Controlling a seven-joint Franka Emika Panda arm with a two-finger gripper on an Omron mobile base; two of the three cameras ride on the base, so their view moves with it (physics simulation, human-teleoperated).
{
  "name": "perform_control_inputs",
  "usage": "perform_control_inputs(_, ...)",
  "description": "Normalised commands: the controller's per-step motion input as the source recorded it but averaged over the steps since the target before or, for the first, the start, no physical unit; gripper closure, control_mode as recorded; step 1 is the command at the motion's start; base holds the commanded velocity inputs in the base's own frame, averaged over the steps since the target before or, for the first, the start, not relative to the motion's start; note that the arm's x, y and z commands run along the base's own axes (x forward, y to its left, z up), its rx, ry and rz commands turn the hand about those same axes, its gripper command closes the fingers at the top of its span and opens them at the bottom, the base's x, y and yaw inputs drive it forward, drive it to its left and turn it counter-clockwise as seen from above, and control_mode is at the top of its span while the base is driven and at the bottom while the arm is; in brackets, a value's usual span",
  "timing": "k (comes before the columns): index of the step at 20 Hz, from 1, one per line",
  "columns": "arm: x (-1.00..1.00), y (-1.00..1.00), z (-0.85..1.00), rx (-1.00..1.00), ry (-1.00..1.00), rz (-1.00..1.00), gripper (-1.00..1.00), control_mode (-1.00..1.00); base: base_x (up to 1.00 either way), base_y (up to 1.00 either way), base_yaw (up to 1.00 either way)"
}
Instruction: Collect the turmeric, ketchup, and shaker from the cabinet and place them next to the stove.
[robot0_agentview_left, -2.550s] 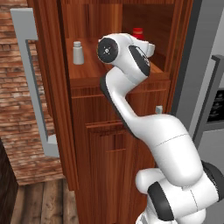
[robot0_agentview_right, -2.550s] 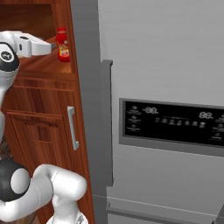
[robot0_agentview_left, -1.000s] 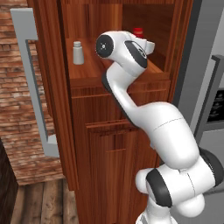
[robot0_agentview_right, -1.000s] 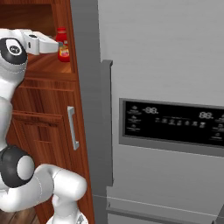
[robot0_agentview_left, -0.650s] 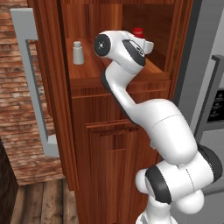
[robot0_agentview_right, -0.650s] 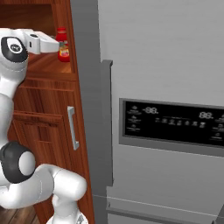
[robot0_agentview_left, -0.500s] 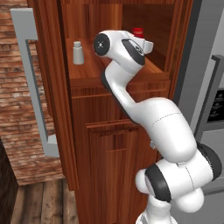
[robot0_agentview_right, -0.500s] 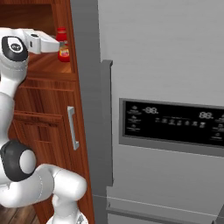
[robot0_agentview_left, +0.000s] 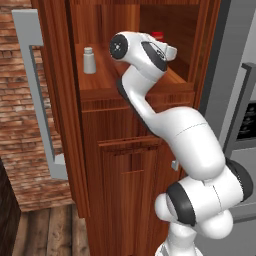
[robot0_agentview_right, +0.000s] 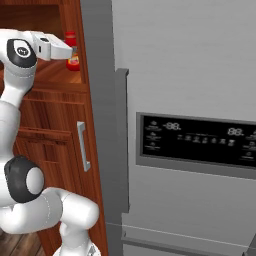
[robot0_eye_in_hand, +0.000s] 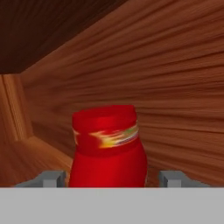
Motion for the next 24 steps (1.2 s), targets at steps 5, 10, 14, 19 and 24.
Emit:
perform_control_inputs(5,0.01,-0.18,0.0,0.04,0.0,0.0,1.0,-1.0,0.0,0.0,0.0)
perform_control_inputs(10,0.0,-0.07,0.0,0.01,0.0,0.0,1.0,-1.0,0.0,0.0,0.0)
perform_control_inputs(14,0.0,0.0,0.0,0.0,0.0,0.0,1.0,-1.0,0.0,0.0,0.0)
perform_control_inputs(19,0.0,0.0,-0.01,0.0,0.0,0.0,1.0,-1.0,0.0,0.0,0.0)
perform_control_inputs(24,-0.01,0.0,0.0,0.0,-0.01,0.0,1.0,-1.0,0.0,0.0,0.0)
